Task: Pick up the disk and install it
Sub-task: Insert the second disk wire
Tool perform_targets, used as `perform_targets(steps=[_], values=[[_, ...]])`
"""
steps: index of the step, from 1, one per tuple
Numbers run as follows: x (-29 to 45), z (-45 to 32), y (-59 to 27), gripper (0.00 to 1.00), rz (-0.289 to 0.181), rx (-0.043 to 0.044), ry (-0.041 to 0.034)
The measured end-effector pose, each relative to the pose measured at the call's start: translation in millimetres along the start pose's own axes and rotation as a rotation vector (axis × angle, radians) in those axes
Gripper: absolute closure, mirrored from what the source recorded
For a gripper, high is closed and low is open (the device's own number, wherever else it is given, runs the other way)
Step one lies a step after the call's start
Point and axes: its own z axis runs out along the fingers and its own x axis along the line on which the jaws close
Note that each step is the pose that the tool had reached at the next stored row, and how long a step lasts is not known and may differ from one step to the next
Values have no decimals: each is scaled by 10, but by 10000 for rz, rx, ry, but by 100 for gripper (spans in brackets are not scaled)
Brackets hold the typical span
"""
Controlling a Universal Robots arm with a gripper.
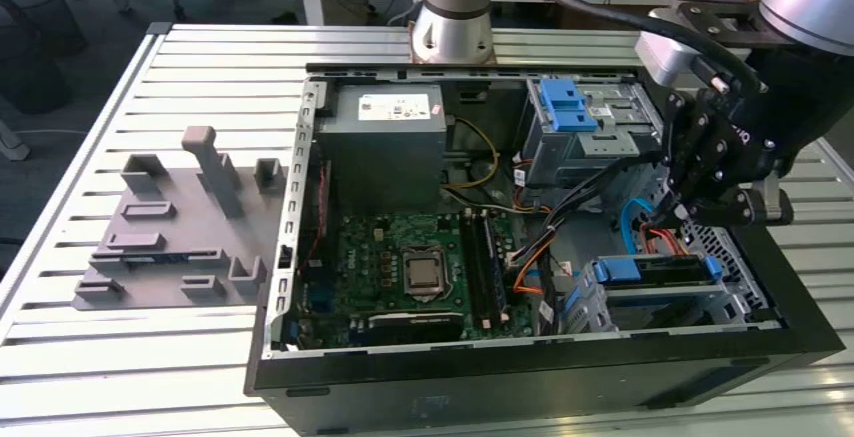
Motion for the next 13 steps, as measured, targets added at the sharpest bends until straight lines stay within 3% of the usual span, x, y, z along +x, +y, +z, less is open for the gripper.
perform_targets(steps=[10, 11, 13], values=[[-65, -27, 2, 89, 0, 0, 0], [-80, -27, 3, 82, 0, -1, 3], [-108, -28, 3, 81, 0, -1, 8]])
